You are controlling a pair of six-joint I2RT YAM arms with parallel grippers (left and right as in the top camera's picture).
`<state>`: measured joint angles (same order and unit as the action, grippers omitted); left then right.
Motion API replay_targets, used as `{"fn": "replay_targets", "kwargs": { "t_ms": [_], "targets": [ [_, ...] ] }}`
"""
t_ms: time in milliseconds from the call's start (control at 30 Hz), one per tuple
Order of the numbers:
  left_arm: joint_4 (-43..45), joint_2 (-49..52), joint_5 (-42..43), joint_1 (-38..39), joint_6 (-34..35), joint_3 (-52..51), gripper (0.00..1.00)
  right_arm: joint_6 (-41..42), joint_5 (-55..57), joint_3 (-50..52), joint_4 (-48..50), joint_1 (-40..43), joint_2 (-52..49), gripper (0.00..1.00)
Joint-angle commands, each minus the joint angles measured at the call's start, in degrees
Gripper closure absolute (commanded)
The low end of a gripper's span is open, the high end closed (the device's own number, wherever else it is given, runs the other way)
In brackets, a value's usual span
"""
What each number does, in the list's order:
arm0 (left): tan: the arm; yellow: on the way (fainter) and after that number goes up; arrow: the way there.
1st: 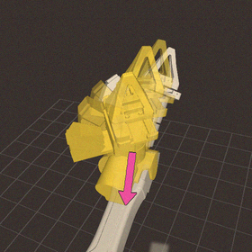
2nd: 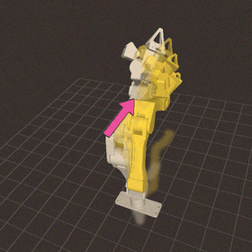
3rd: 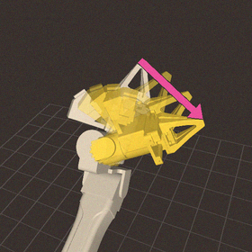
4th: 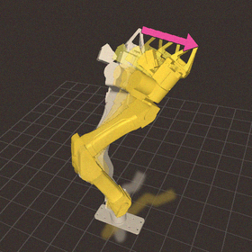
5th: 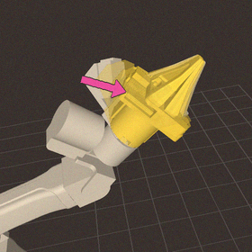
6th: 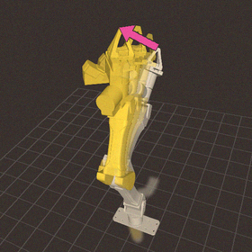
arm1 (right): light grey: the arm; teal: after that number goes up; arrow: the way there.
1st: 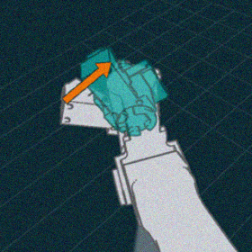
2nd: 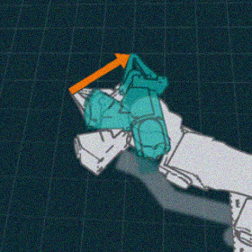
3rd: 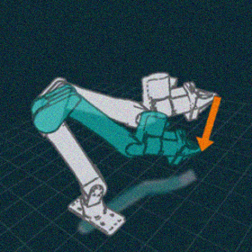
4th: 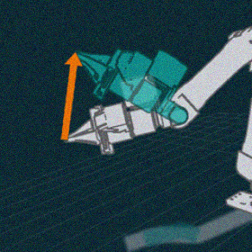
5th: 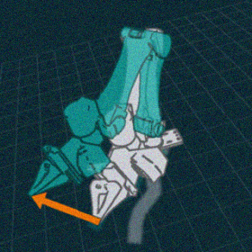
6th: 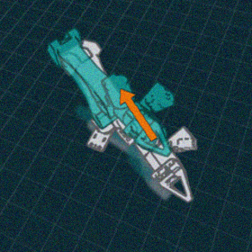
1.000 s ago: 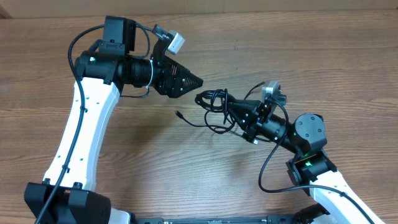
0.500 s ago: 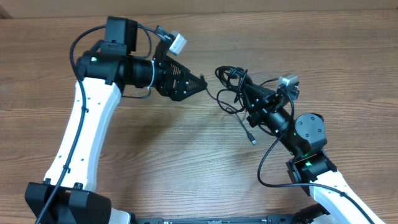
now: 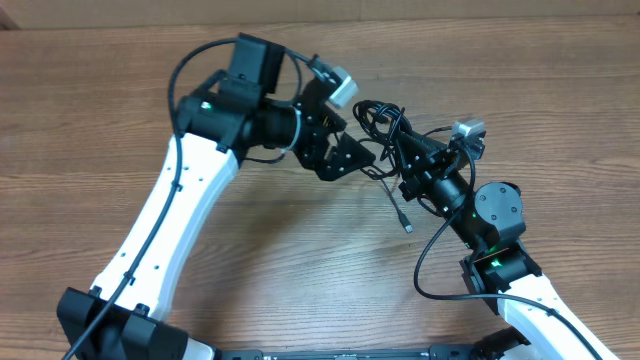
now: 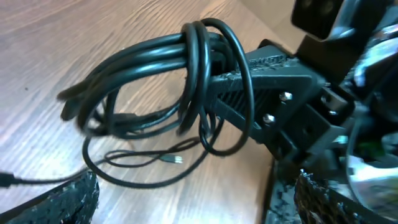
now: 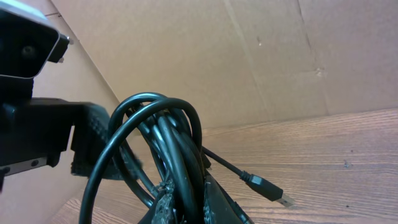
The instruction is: Untangle cables
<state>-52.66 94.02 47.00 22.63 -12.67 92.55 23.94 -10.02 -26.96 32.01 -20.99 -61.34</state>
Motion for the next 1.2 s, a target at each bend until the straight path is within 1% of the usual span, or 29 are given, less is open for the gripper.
{"fn": "replay_targets", "kwargs": {
  "t_ms": [0, 67, 133, 233, 300, 500, 700, 767, 867, 967, 1167],
  "targets": [
    [1.7, -1.1, -8.1, 2.5, -1.1, 1.5, 0.0, 0.1, 1.0, -0.5, 0.4, 0.1, 0.8, 0.93],
    [3.0, -1.1, -10.6, 3.9, -2.0, 1.5, 0.0, 0.1, 0.9, -0.5, 0.1, 0.1, 0.8, 0.93],
    [4.2, -1.1, -11.7, 5.3, -4.3, 1.5, 0.0, 0.1, 0.9, -0.5, -0.4, 0.1, 0.8, 0.93],
    [5.9, -1.1, -13.3, 6.8, -8.2, 1.5, 0.05, 0.1, 0.9, -0.5, -1.1, 0.1, 0.8, 0.93],
    [7.2, -1.1, -14.7, 7.2, -8.3, 1.5, 0.06, 0.1, 0.9, -0.5, -1.2, 0.1, 0.8, 0.93],
    [9.3, -1.1, -14.8, 7.2, -8.3, 1.5, 0.06, 0.1, -0.8, -0.5, -0.9, 0.1, 0.8, 0.93],
    [10.6, -1.1, -13.6, 7.4, -6.9, 1.5, 0.06, 0.1, -4.7, -0.5, -0.9, 0.1, 0.8, 0.93],
    [10.9, -1.1, -11.8, 7.5, -6.4, 1.5, 0.07, 0.0, -5.1, -0.5, -0.9, 0.1, 0.8, 0.93],
    [10.9, -1.1, -8.6, 7.4, -6.4, 1.5, 0.15, 0.0, -5.1, -0.5, -0.9, 0.1, 0.8, 0.93],
    [10.9, -1.1, -8.4, 7.5, -5.4, 1.5, 0.27, 0.1, -5.1, -0.5, -0.9, 0.1, 0.8, 0.93],
    [10.8, -1.1, -8.4, 7.5, -2.3, 1.5, 0.42, 0.1, -5.1, -0.5, -0.9, 0.1, 0.8, 0.93]
  ]
}}
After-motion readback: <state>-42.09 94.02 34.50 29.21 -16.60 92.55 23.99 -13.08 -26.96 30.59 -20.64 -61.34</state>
